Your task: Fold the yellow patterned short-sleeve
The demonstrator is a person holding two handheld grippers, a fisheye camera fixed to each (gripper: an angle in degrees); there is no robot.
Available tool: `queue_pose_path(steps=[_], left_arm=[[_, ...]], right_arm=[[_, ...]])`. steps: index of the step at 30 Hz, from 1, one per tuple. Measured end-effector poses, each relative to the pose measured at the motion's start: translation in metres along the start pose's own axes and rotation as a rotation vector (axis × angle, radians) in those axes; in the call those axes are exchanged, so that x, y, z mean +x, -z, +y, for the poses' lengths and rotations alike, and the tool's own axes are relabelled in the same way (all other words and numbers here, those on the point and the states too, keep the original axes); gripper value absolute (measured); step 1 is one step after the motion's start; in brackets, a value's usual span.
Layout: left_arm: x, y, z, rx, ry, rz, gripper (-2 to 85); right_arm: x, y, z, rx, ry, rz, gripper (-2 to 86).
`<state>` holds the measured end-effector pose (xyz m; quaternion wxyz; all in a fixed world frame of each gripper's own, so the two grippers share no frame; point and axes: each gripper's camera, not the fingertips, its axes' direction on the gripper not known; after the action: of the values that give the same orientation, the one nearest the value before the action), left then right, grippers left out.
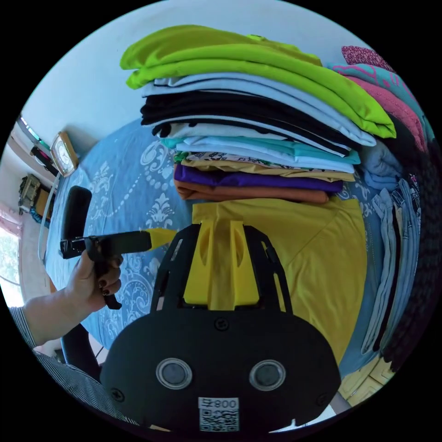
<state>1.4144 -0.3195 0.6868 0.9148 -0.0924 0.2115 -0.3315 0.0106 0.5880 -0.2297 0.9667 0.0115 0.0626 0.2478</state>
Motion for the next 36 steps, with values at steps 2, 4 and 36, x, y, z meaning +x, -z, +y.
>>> queue_pose_path(steps=[2, 4, 36], left_arm=[[-0.006, -0.012, -0.004, 0.003, 0.022, -0.015, 8.2], [-0.014, -0.027, -0.004, -0.006, 0.043, -0.026, 6.4], [-0.023, 0.022, 0.343, -0.357, -0.103, 0.051, 1.4]], right_arm=[[0.008, 0.007, -0.013, -0.024, 0.005, 0.009, 5.8], [0.019, 0.02, -0.024, -0.028, 0.008, 0.034, 5.1], [0.413, 0.737, -0.014, 0.656, -0.085, -0.498, 0.5]])
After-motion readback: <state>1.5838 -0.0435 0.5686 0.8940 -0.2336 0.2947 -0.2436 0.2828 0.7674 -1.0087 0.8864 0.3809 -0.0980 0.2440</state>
